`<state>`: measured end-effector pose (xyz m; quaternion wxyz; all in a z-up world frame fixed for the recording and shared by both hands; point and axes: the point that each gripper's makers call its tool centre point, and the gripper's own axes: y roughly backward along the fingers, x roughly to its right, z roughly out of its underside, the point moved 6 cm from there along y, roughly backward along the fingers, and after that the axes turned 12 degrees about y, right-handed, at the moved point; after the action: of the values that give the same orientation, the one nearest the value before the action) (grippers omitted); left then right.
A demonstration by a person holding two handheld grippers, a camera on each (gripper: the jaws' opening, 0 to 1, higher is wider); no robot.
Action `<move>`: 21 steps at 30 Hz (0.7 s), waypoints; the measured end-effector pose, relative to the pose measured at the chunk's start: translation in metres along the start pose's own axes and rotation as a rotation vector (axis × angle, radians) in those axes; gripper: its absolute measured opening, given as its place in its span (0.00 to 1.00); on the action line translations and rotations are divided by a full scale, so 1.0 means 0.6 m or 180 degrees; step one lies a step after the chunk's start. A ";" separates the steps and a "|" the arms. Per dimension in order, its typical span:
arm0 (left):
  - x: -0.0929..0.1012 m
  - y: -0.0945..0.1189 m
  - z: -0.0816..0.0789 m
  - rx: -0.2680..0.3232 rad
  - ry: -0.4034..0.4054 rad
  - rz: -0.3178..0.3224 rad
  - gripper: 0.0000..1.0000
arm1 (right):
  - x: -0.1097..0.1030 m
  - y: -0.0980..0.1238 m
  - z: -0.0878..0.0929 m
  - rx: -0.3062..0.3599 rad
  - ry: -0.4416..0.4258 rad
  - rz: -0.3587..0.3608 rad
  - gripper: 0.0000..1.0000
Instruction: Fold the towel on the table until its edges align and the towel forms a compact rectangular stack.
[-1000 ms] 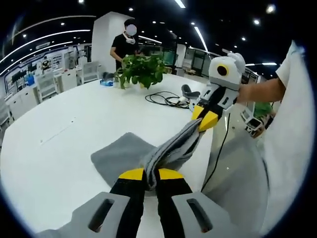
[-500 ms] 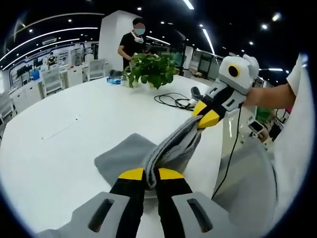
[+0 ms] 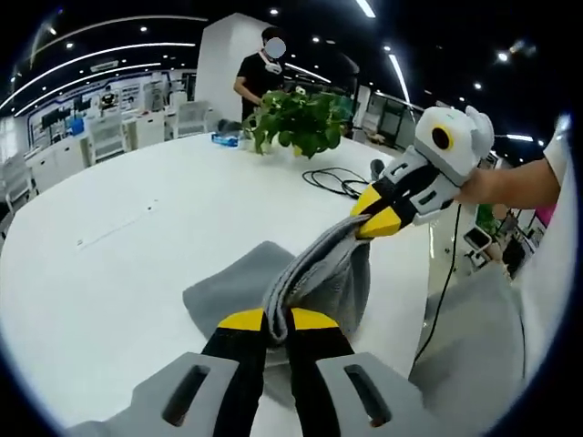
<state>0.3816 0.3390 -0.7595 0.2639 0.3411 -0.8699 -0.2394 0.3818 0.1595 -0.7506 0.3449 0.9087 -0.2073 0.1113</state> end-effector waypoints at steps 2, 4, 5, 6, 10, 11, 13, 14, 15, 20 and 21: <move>-0.006 -0.011 -0.002 -0.0026 0.0018 -0.0002 0.08 | 0.005 -0.008 0.009 -0.0060 -0.0011 0.0036 0.03; -0.012 -0.022 -0.002 -0.0072 0.0046 -0.0020 0.08 | 0.010 -0.016 0.017 -0.0101 -0.0038 0.0041 0.03; -0.014 -0.025 -0.002 -0.0078 0.0043 -0.0027 0.08 | 0.013 -0.022 0.022 -0.0124 -0.0038 0.0047 0.03; -0.017 -0.029 -0.002 -0.0084 0.0044 -0.0032 0.08 | 0.014 -0.023 0.023 -0.0136 -0.0041 0.0055 0.03; -0.025 -0.038 0.000 -0.0117 0.0075 -0.0033 0.09 | 0.022 -0.036 0.035 -0.0175 -0.0105 0.0077 0.03; -0.028 -0.041 0.001 -0.0125 0.0081 -0.0037 0.09 | 0.023 -0.040 0.038 -0.0181 -0.0101 0.0082 0.03; -0.032 -0.045 0.003 -0.0149 0.0097 -0.0031 0.09 | 0.022 -0.044 0.041 -0.0208 -0.0090 0.0086 0.03; -0.034 -0.048 0.005 -0.0164 0.0089 -0.0039 0.09 | 0.021 -0.045 0.042 -0.0218 -0.0092 0.0078 0.04; -0.037 -0.052 0.008 -0.0202 0.0047 -0.0057 0.09 | 0.021 -0.049 0.045 -0.0241 -0.0113 0.0071 0.04; -0.049 -0.070 0.017 -0.0330 0.0020 -0.0083 0.09 | 0.027 -0.069 0.058 -0.0337 -0.0117 0.0034 0.04; -0.052 -0.072 0.018 -0.0342 0.0010 -0.0089 0.09 | 0.029 -0.073 0.060 -0.0361 -0.0129 0.0017 0.04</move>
<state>0.4149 0.3358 -0.8029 0.2797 0.3390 -0.8505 -0.2889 0.4192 0.1598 -0.7965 0.3913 0.8891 -0.2227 0.0818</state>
